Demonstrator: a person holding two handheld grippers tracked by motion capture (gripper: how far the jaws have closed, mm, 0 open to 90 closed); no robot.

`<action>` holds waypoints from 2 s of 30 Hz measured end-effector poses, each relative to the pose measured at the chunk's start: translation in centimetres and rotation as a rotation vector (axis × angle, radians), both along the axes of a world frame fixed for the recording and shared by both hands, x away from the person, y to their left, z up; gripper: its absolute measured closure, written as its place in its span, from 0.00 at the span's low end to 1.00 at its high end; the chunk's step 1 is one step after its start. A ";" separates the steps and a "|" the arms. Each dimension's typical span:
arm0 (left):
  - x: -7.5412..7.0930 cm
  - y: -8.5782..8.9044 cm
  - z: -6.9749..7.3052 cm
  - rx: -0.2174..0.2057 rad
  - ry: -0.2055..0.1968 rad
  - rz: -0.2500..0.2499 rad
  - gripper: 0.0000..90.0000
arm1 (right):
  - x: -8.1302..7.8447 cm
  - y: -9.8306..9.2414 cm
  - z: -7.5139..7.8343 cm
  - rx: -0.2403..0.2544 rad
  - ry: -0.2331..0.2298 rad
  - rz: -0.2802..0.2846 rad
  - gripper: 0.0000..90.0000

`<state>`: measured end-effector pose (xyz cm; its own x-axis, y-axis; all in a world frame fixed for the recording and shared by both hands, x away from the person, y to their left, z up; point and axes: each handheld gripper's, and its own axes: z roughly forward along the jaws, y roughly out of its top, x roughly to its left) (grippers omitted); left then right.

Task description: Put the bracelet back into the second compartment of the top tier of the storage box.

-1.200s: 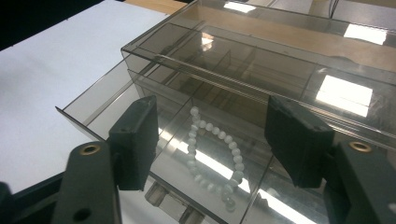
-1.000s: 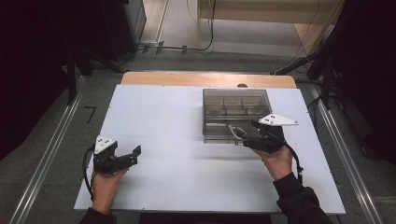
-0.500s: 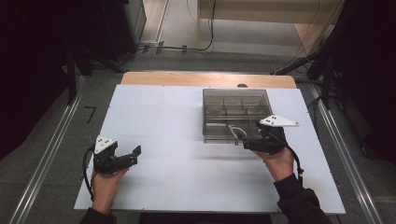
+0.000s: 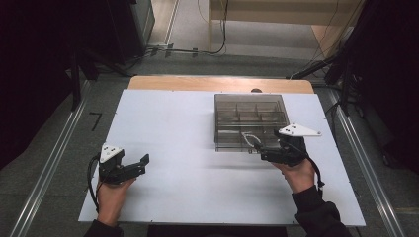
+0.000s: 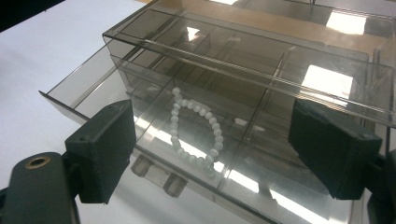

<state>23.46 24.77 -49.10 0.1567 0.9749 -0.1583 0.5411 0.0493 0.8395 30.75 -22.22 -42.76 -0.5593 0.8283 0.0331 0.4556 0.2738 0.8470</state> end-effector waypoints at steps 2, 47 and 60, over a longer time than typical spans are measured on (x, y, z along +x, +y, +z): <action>0.0 0.0 0.0 0.000 0.001 0.001 0.09 | -0.2 -0.2 0.0 0.003 -0.001 0.001 0.15; 0.0 -0.1 0.0 -0.003 0.003 -0.002 0.09 | -2.3 -4.6 -1.5 -0.008 0.015 -0.075 0.16; 0.2 -0.2 -0.2 -0.006 0.014 0.003 0.09 | -2.8 -5.4 -2.2 -0.005 0.037 -0.097 0.16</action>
<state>23.68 24.61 -49.33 0.1520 0.9744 -0.1658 0.5525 0.0553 0.8317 27.94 -27.66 -44.94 -0.4751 0.8786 0.0479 0.5109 0.2310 0.8280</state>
